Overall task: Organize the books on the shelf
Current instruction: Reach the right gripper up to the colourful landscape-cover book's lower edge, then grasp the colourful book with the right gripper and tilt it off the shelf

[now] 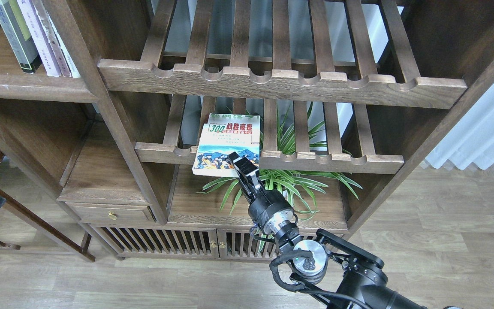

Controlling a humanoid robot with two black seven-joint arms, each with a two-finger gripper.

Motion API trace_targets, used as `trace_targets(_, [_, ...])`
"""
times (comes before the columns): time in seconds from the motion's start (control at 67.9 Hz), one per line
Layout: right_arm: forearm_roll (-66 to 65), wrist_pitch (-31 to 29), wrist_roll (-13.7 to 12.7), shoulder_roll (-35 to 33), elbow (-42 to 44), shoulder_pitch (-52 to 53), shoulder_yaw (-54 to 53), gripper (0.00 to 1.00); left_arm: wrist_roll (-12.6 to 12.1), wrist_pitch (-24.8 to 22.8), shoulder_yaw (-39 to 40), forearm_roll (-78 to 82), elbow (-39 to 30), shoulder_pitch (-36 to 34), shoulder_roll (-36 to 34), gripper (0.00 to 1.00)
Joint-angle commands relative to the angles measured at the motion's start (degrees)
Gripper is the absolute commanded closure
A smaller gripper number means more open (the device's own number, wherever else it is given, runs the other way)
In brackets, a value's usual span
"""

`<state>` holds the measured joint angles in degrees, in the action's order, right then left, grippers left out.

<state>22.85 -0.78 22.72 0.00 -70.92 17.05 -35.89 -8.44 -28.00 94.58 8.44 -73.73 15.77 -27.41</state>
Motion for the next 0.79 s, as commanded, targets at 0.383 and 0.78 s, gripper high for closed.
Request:
trace_targets(0.383, [2.28,-6.34,-2.33,0.00,0.43,0.09,-0.50,0.95,0.09,0.00,0.34,0.00,0.16,0.05,-0.10,0.04])
trace_targets(0.78, [-2.81,-11.53,-6.99,0.00,-6.16,-9.93,-0.67,0.95,0.18,0.00,-10.11,-14.50,3.42,-2.15,-0.45,0.00])
